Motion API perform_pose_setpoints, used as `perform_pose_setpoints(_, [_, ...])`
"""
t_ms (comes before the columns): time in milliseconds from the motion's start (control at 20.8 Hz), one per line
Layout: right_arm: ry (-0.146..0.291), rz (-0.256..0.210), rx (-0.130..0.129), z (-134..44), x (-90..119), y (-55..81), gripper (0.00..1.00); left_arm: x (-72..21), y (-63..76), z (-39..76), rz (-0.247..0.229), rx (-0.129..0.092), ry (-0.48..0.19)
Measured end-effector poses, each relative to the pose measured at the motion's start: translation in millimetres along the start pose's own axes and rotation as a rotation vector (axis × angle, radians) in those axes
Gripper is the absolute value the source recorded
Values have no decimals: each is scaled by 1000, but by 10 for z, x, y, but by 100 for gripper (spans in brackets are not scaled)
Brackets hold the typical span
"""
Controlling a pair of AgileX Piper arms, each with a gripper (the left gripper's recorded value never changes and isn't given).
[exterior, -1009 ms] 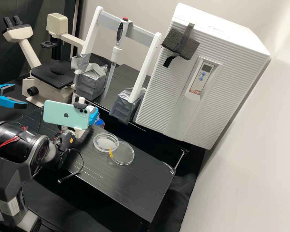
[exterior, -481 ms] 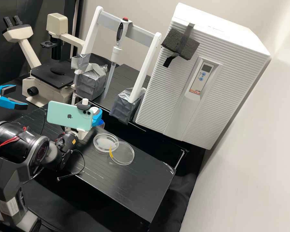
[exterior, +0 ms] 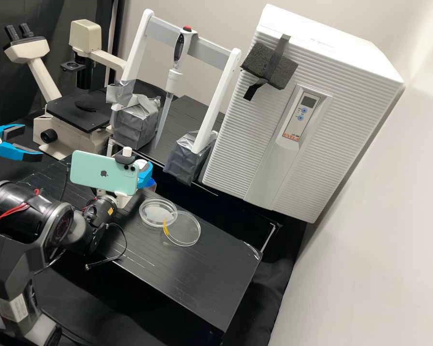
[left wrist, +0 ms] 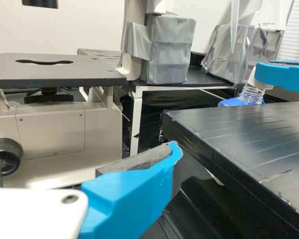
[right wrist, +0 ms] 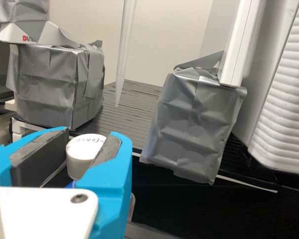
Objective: Close the bottle
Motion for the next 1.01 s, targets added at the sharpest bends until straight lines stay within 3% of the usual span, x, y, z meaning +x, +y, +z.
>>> perform_pose_setpoints(1009, [-6,-8,0,-7,5,10,0,1,-1,2,0,0,-1])
